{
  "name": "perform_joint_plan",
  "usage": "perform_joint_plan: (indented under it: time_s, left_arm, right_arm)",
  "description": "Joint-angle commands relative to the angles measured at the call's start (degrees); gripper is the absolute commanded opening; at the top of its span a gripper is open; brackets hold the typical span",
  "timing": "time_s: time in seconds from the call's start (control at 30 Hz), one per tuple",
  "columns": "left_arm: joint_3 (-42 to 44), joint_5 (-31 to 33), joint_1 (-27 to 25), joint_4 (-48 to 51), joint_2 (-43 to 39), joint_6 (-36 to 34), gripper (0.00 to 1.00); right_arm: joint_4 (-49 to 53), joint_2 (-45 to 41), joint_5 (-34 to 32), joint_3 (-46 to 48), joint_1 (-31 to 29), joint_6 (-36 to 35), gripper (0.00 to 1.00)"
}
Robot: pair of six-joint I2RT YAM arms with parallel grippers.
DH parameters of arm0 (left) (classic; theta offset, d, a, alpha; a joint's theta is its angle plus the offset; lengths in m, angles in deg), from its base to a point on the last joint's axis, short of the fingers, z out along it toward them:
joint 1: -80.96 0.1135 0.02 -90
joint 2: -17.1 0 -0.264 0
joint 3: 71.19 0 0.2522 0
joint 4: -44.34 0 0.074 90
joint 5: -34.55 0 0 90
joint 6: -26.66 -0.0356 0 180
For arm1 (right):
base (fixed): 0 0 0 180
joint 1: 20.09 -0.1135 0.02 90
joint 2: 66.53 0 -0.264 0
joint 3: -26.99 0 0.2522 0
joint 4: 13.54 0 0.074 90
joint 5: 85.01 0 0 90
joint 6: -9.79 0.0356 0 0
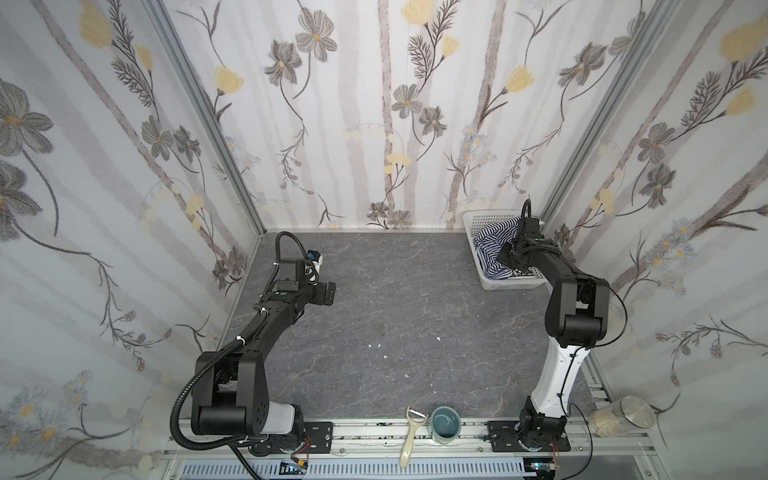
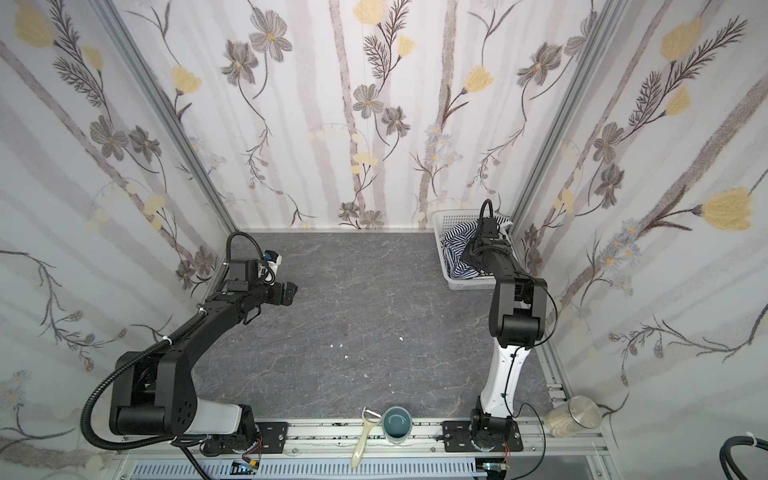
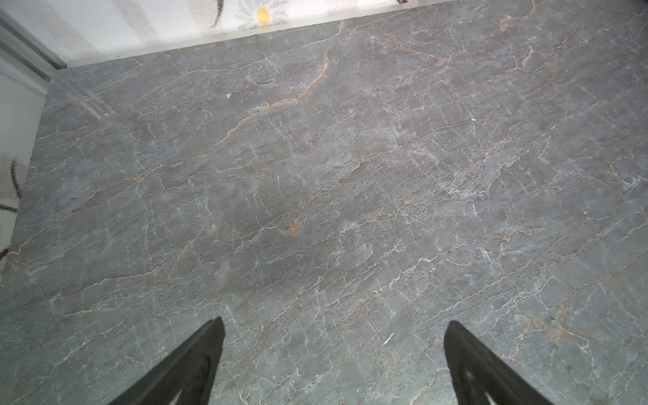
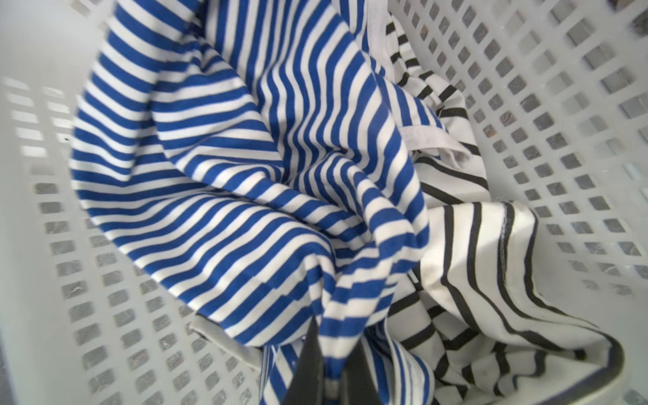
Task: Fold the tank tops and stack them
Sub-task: 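Reach the right gripper into the basket and grasp the blue striped top, then lift the blue striped top out and lower it onto the table center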
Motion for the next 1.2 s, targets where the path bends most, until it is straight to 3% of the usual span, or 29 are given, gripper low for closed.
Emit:
perform_joint_plan:
  time_s: [0.0,0.4,0.57,0.67,0.83,1.03,1.17]
  left_arm:
    - [-0.5,-0.5,0.0,-0.5,0.4,0.9,1.00]
    - [-5.6,-0.2,0.0,-0.5,4.2,0.8,1.00]
    - [-8.9,0.6,0.1,-0.6,5.1,1.2,1.00]
    - [-10.1,0.6,0.1,-0.6,5.5,1.7,1.00]
    - [-10.8,0.8,0.2,-0.7,6.0,2.3,1.00]
    - [-9.6,1.3,0.4,-0.7,5.5,2.3,1.00]
    - [-8.8,1.4,0.7,-0.7,5.0,2.1,1.00]
  right_arm:
    - [-3.1,-5.4,-0.1,1.0,-0.9,0.7,0.00]
    - [2.2,-30.1,-0.6,-4.0,-9.0,0.1,0.00]
    - [0.2,-42.3,0.8,-4.7,-17.4,-0.7,0.00]
    - [0.5,-44.8,0.4,-9.0,-24.3,-2.1,0.00]
    - [0.6,-41.6,5.6,-15.0,-29.7,-0.1,0.00]
    - [-4.5,-29.7,13.9,-16.8,-30.5,4.9,0.00]
    - [-8.2,-20.1,16.9,-22.7,-30.9,8.2,0.00]
